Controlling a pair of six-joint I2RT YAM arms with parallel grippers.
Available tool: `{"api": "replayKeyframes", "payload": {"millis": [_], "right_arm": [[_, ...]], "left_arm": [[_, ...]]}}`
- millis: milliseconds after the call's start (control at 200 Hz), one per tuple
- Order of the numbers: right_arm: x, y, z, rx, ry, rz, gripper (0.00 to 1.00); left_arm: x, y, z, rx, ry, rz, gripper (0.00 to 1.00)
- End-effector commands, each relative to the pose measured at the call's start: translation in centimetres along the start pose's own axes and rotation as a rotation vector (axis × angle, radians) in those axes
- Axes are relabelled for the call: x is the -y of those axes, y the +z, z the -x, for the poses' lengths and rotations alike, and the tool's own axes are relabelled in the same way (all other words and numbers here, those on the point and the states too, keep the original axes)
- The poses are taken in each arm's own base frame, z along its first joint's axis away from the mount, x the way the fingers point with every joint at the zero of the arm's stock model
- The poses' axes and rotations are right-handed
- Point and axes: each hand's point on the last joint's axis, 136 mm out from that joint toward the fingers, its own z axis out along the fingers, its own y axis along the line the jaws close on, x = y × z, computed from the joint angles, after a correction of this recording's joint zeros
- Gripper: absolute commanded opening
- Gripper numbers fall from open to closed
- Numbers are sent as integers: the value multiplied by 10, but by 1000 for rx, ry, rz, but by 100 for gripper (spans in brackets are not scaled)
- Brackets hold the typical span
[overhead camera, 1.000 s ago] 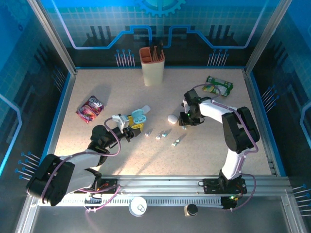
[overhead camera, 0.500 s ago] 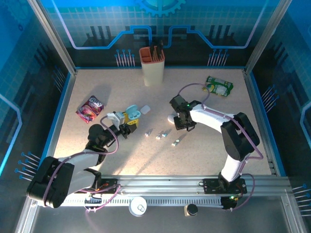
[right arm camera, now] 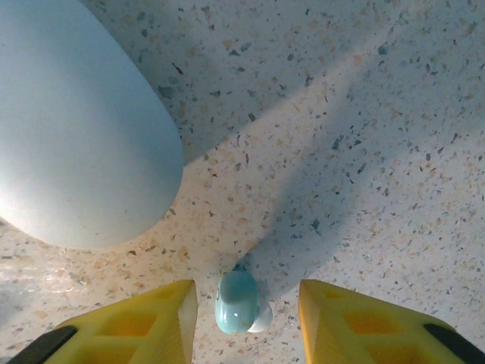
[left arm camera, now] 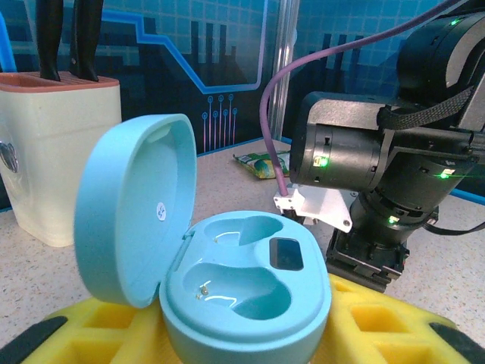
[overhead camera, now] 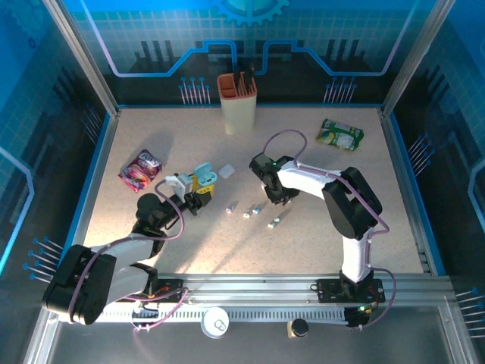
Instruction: Insert the wireless bluetooth earbuds into the charging case
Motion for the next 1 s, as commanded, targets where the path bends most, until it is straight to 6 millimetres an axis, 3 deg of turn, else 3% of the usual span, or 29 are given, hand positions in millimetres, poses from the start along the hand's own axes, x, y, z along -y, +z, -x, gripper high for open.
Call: {"api": "replayKeyframes", "payload": {"millis": [0,685,996], "right_arm": [[0,1,-1,-22,-20,-37,39],[2,5,-9,-51,-31,-45,22],[2,-12,-6,19,77,116,19]], "left_arm": [[-3,0,6,24,3,4,42],[-1,1,5,22,-3,-14,42],[5,6,2,14,5,-61,41]]}}
